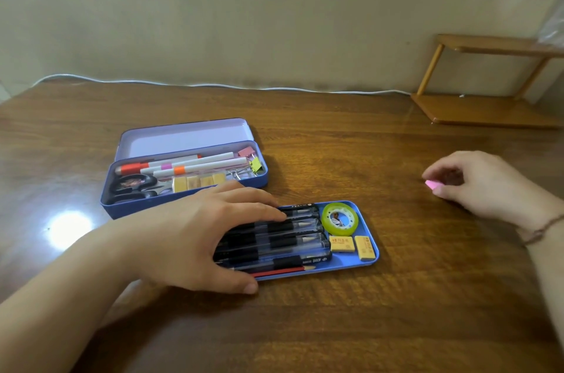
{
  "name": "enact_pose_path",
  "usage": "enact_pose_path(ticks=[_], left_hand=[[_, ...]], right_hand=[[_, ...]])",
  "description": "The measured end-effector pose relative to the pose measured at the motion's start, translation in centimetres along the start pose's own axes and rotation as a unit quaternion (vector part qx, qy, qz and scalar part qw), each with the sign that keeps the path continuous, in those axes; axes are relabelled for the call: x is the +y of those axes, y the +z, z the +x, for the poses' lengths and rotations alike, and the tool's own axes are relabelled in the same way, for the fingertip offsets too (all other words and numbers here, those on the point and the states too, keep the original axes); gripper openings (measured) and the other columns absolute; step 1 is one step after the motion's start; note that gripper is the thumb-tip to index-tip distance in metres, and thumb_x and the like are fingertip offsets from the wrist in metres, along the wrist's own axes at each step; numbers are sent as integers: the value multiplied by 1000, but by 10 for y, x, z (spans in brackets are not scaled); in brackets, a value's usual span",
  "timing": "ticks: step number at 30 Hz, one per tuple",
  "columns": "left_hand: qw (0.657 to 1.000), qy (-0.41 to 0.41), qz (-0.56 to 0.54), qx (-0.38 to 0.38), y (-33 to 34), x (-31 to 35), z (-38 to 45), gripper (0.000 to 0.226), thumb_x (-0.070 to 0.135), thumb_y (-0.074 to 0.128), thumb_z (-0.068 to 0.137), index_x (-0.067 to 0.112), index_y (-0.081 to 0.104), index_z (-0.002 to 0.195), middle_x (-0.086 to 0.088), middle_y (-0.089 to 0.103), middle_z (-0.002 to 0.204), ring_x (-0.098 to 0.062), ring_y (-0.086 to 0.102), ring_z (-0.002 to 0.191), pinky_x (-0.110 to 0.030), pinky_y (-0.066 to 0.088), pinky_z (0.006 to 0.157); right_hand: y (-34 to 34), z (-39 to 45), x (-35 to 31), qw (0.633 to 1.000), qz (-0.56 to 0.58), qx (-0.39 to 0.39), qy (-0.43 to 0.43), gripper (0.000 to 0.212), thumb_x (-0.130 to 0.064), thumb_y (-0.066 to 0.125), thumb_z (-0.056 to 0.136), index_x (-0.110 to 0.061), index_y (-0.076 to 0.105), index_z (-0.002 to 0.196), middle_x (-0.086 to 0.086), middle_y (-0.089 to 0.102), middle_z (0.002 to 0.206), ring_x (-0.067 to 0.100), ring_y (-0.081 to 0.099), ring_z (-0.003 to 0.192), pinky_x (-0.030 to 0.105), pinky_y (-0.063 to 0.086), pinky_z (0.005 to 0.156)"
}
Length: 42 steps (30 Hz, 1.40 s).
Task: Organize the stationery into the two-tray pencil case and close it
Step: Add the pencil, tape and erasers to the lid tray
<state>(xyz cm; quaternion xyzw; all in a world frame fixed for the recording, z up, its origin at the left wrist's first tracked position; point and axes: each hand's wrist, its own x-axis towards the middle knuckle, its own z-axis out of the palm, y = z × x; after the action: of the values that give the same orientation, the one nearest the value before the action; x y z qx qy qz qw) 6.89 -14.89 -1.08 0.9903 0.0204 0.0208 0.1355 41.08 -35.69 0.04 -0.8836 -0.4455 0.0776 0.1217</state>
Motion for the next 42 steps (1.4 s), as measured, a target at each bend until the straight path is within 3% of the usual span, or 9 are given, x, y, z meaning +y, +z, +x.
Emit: enact_pose_path(ticks=[4,7,11,17,21,25,30,36,42], left_hand=[[1000,1,2,0,1,-1,0,83,79,59,71,49,30,143,32,28,147,8,25,137,-21,28,112],[1000,4,2,0,1,-1,1,83,80,58,71,49,29,143,32,28,147,9,24,137,-16,24,111],[1000,3,3,1,0,-1,0,83,80,58,72,49,29,143,32,28,147,8,25,137,-17,26,110],[1000,2,3,1,1,-1,-1,83,79,58,71,49,29,143,33,27,147,10,24,136,-15,24,110],[1000,1,3,1,1,-1,-1,83,78,59,71,47,31,143,31,29,147,9,26,135,-13,24,109],[1000,0,1,2,2,-2,-1,84,78,60,71,45,32,143,29,30,147,9,27,135,-15,25,110],[1000,-1,-2,1,1,-1,0,83,79,58,71,47,30,143,30,29,147,7,27,136,-19,27,110],[1000,-1,-2,-2,0,-1,1,83,80,57,71,49,29,143,32,28,147,7,27,135,-20,29,109],[1000,-1,-2,-5,0,-1,0,84,79,58,71,49,28,143,33,26,146,10,25,135,-12,24,107]], right_hand=[[0,-3,-12,998,15,-32,-57,21,-30,71,83,-50,65,79,-22,70,79,-4,62,75,17,42,62],[9,-1,-21,996,19,-15,-86,20,-29,69,86,-49,66,84,-22,65,87,-2,57,82,16,39,64],[14,2,-22,997,19,46,-59,29,-26,73,82,-37,67,109,-22,57,89,-3,52,82,13,35,60],[6,-9,-29,995,45,-5,-88,29,-22,79,76,-46,64,84,-17,67,89,2,60,80,17,42,61],[-5,-34,-60,967,90,-26,-237,11,-47,72,78,-46,69,88,-20,69,92,6,64,83,24,49,57],[3,-58,-97,919,69,-112,-372,16,-48,68,80,-39,67,93,-20,67,101,9,63,97,24,49,77],[16,-61,-101,922,1,-104,-372,15,-45,69,81,-42,64,95,-25,63,99,3,56,100,35,51,78],[17,-58,-99,929,-11,-99,-357,15,-50,67,80,-46,63,94,-30,59,101,-3,50,102,35,49,80],[15,-59,-100,927,-28,-111,-356,12,-48,64,84,-45,67,95,-32,58,103,-5,48,107,32,49,83]])
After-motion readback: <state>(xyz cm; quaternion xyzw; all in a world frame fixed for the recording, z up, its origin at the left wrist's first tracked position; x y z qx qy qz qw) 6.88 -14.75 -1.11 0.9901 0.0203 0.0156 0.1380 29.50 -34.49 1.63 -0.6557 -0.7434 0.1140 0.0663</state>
